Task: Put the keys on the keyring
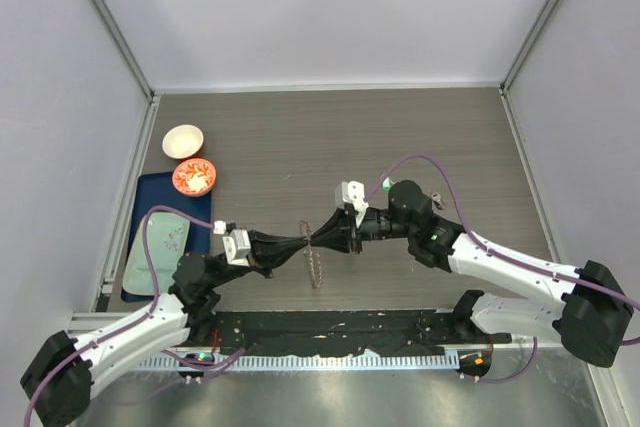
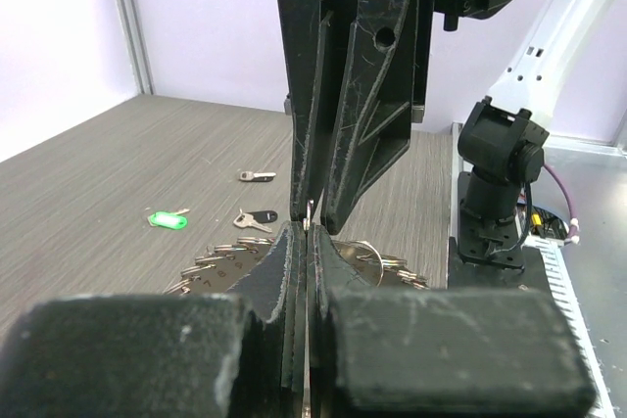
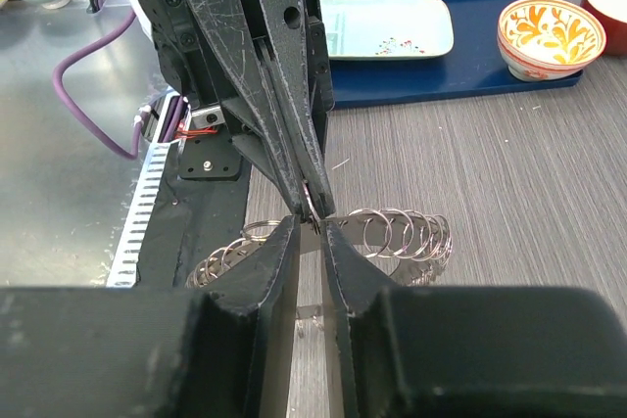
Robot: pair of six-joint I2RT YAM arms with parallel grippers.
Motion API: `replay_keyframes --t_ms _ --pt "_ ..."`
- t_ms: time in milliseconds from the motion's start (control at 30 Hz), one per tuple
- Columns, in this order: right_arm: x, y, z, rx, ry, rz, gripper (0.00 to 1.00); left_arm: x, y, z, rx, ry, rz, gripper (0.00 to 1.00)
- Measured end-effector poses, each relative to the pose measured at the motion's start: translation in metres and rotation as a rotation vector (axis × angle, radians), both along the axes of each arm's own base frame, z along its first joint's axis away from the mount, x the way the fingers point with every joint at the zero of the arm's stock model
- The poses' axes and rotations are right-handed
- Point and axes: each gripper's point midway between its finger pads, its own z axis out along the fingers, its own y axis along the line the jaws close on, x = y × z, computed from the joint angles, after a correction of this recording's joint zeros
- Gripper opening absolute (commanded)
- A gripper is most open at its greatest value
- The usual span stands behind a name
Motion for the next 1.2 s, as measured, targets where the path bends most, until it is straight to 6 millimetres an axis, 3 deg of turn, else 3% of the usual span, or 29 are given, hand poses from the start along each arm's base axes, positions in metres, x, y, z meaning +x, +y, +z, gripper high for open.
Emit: replay_keyframes --t_ms 100,267,367,667,833,1033,1200 --pt "0.0 0.0 0.0 0.0 0.001 0.003 0.18 0.0 0.0 -0.001 0.003 0.001 -0.003 0.0" --pt "0.001 0.001 -0.002 -0.003 0.0 0.005 0.01 -0.001 -0.001 -0.001 0.005 0.0 -0.009 0.0" --pt "0.002 0.001 -0.002 -0.004 -0.008 0.005 0.01 -0.001 -0.001 -0.001 0.005 0.002 -0.009 0.01" --pt "0.009 0.001 0.002 -0.125 -0.007 0.002 0.01 0.001 0.003 -0.002 0.01 0.002 0.015 0.3" --pt "0.02 0.002 0.007 -0.24 0.002 -0.012 0.01 0.004 0.009 -0.001 0.011 -0.006 0.059 0.33" --pt "0.029 -0.005 -0.003 -0.42 0.018 -0.054 0.01 0.006 0.014 0.001 0.011 -0.015 0.09 0.34" --pt "0.018 -0.007 -0.013 -0.541 -0.016 -0.036 0.01 0.008 0.013 -0.006 0.031 0.001 0.094 0.34"
